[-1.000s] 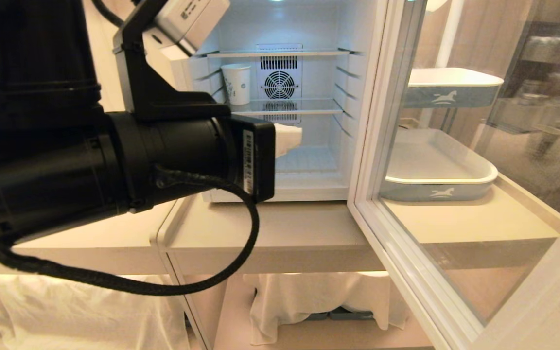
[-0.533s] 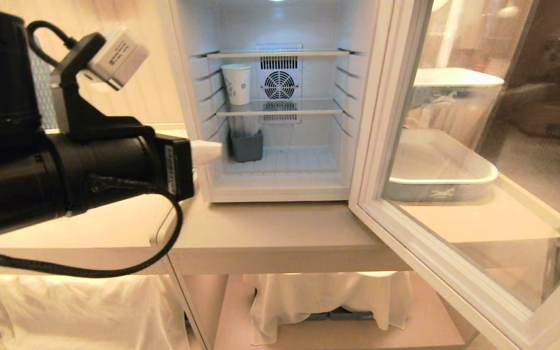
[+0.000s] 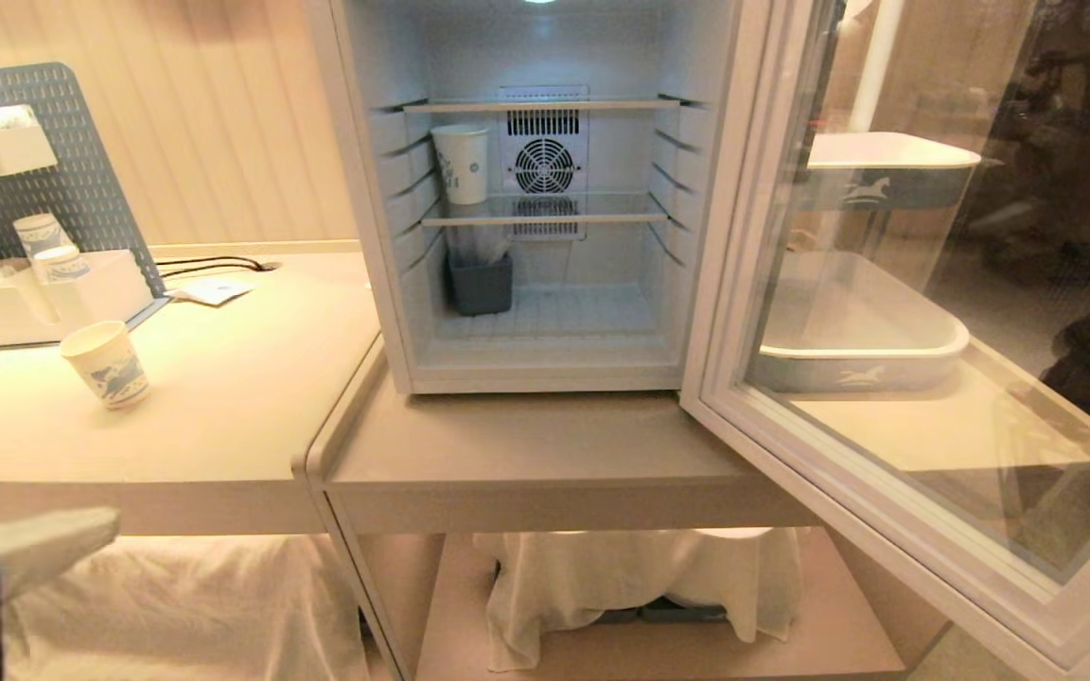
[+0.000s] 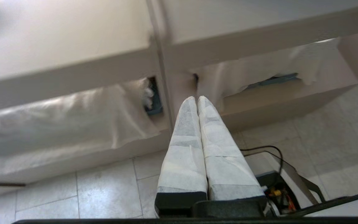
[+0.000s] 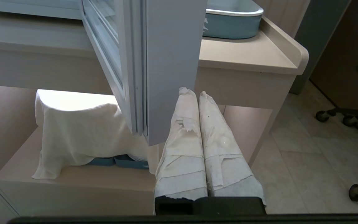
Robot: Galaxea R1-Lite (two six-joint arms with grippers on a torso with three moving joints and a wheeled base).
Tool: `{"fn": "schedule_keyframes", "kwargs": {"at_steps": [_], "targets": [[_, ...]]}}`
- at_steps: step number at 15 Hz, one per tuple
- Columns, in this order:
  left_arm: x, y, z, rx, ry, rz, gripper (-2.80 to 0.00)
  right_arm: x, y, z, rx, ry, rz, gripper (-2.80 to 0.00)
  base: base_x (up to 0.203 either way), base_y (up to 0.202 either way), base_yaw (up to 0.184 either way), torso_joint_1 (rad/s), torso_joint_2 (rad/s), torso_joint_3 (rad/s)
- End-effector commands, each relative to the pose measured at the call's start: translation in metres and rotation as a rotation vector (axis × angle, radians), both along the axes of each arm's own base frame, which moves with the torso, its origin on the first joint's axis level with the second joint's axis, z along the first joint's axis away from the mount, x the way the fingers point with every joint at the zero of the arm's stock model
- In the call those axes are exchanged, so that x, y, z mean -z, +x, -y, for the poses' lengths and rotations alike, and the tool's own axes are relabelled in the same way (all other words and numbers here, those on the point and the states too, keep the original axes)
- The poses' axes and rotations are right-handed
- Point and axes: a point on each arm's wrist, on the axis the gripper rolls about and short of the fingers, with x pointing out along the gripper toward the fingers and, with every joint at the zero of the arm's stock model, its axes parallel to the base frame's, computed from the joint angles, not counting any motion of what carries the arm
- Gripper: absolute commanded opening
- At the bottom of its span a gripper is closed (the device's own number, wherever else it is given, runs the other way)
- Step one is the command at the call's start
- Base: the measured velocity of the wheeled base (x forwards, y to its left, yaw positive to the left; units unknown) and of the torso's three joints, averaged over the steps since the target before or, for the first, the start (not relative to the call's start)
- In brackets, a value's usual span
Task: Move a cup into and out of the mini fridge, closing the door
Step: Put the paper cup in the freezer
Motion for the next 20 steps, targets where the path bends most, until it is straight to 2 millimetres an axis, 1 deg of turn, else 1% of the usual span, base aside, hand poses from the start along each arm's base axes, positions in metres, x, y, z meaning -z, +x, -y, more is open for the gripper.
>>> {"fn": "schedule_keyframes", "kwargs": {"at_steps": [1,2,3,4,5,6,7,9,11,12,16,17,20], "targets": [[0.038,-0.067,-0.017,-0.061,-0.015,0.145,-2.8,0.0,0.0,0.0,-0.001,-0.001,0.001,-2.8,0.0,0.0,0.0,0.0,0.0,0.0],[0.061,-0.082,-0.02,-0.079,-0.007,0.169,-2.8,0.0,0.0,0.0,0.0,-0.001,0.001,-2.8,0.0,0.0,0.0,0.0,0.0,0.0],[0.088,-0.089,-0.021,-0.108,0.01,0.161,-2.8,0.0,0.0,0.0,0.0,-0.001,0.001,-2.8,0.0,0.0,0.0,0.0,0.0,0.0],[0.112,-0.089,-0.022,-0.152,0.033,0.144,-2.8,0.0,0.0,0.0,0.0,-0.001,0.001,-2.8,0.0,0.0,0.0,0.0,0.0,0.0],[0.131,-0.086,-0.023,-0.196,0.055,0.129,-2.8,0.0,0.0,0.0,-0.001,-0.001,0.001,-2.8,0.0,0.0,0.0,0.0,0.0,0.0],[0.143,-0.082,-0.023,-0.217,0.071,0.13,-2.8,0.0,0.0,0.0,-0.001,-0.003,0.001,-2.8,0.0,0.0,0.0,0.0,0.0,0.0],[0.149,-0.079,-0.022,-0.2,0.078,0.147,-2.8,0.0,0.0,0.0,0.0,-0.001,0.001,-2.8,0.0,0.0,0.0,0.0,0.0,0.0],[0.144,-0.077,-0.019,-0.16,0.057,0.203,-2.8,0.0,0.0,0.0,-0.001,-0.001,0.001,-2.8,0.0,0.0,0.0,0.0,0.0,0.0],[0.156,-0.076,-0.019,-0.152,0.06,0.208,-2.8,0.0,0.0,0.0,-0.001,-0.001,0.001,-2.8,0.0,0.0,0.0,0.0,0.0,0.0],[0.156,-0.075,-0.019,-0.152,0.057,0.231,-2.8,0.0,0.0,0.0,-0.001,-0.001,0.001,-2.8,0.0,0.0,0.0,0.0,0.0,0.0],[0.163,-0.078,-0.018,-0.162,0.037,0.174,-2.8,0.0,0.0,0.0,0.0,-0.003,0.001,-2.8,0.0,0.0,0.0,0.0,0.0,0.0],[0.163,-0.08,-0.018,-0.175,0.04,0.198,-2.8,0.0,0.0,0.0,-0.001,-0.001,0.001,-2.8,0.0,0.0,0.0,0.0,0.0,0.0],[0.166,-0.096,-0.018,-0.188,0.05,0.401,-2.8,0.0,0.0,0.0,-0.001,0.0,0.001,-2.8,0.0,0.0,0.0,0.0,0.0,0.0]]}}
